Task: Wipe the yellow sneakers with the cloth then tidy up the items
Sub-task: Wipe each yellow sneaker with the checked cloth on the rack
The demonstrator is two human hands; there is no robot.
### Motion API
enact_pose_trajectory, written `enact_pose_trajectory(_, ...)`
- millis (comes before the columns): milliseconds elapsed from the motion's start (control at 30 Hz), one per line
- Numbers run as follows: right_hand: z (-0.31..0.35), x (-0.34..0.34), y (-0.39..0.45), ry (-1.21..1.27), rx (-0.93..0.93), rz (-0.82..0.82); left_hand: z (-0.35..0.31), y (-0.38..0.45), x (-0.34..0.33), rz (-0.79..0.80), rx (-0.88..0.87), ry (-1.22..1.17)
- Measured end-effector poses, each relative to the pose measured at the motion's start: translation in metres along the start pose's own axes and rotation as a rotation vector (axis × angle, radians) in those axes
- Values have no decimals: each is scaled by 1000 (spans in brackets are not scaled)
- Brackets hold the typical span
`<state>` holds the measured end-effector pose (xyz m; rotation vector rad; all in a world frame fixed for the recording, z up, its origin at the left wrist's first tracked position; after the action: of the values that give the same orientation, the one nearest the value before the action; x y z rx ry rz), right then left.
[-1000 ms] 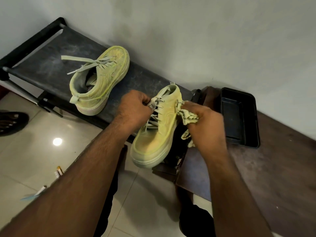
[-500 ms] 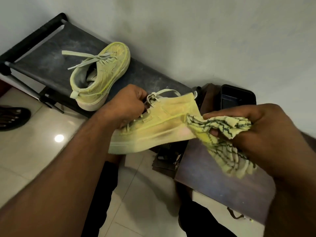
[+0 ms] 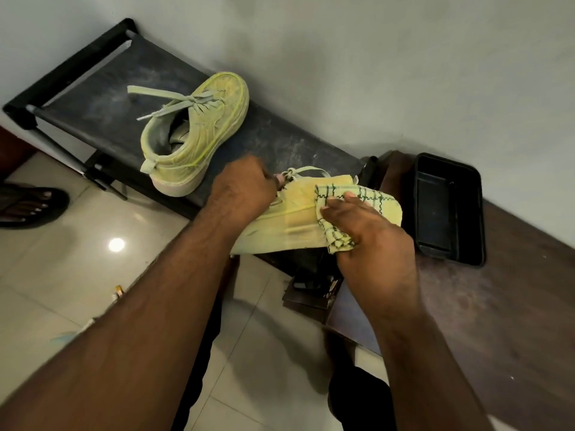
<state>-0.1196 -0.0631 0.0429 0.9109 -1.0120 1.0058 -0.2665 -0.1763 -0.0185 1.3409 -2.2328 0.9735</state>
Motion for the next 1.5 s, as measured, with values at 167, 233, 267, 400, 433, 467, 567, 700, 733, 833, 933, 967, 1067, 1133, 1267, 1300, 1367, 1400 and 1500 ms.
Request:
enact_pose_trajectory(167,3,-13,-1,-20,53,18,8,-1,-2,156,89,-150)
enact_pose_trajectory(233,3,-16,-1,-31,52,8,10,-2,-2,184,122,-233)
enact_pose_trajectory(267,3,-17,0,-33,48,-3,10,-2,-3,176,130,-262)
enact_pose_trajectory(400,10,-19,-3,-55,55,-73,14,1,-8,115,159,-389)
enact_pose_trajectory(433,17,-21,-5,-56,76,-89,14,2,-9,104,163,-414)
enact_pose_trajectory(467,27,-22,-9,-46,112,-101,16,3,-10,92,166,-437)
enact_pose_trajectory(567,61,-33,-22,-1,277,-33,21,8,-9,47,174,-446)
enact_pose_trajectory(700,54,-29,-19,-25,281,-2,23,9,-8,12,156,-433)
enact_pose_trajectory(733,41,-24,-15,-62,222,-13,23,9,-8,0,152,-430)
enact_pose_trajectory(833,6,-11,-7,-142,6,26,23,9,-8,-21,165,-436)
enact_pose_trajectory(933,17,-11,-8,-162,-46,-8,23,9,-7,-24,178,-462)
enact_pose_trajectory(967,32,-15,-9,-141,13,-43,23,9,-8,-16,181,-480)
enact_pose_trajectory(1067,76,-32,-18,-49,225,-18,22,8,-6,15,189,-472)
enact_pose_trajectory(1133,75,-34,-18,-62,254,0,22,7,0,88,179,-468)
enact_pose_trajectory(1267,32,-22,-10,-119,80,-21,21,5,11,249,105,-346)
enact_pose_trajectory(1300,26,-20,-8,-130,44,-18,21,4,12,264,100,-316)
enact_pose_trajectory(1367,23,-20,-6,-140,13,-6,19,3,11,275,97,-295)
enact_pose_trajectory(1400,25,-22,-5,-139,14,-4,19,3,10,272,97,-281)
enact_pose_trajectory(1500,35,-23,-6,-111,25,-19,21,3,12,276,128,-191)
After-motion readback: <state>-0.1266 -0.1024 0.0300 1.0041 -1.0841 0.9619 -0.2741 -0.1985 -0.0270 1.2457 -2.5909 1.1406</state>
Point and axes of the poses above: each hand's wrist, its own y-axis towards the middle knuckle, its own x-axis out of the back of the hand, z = x × y, the point moved 6 cm from there along y, towards the middle knuckle, and after that the axes turned 9 degrees about -y, right-handed, at the moved point
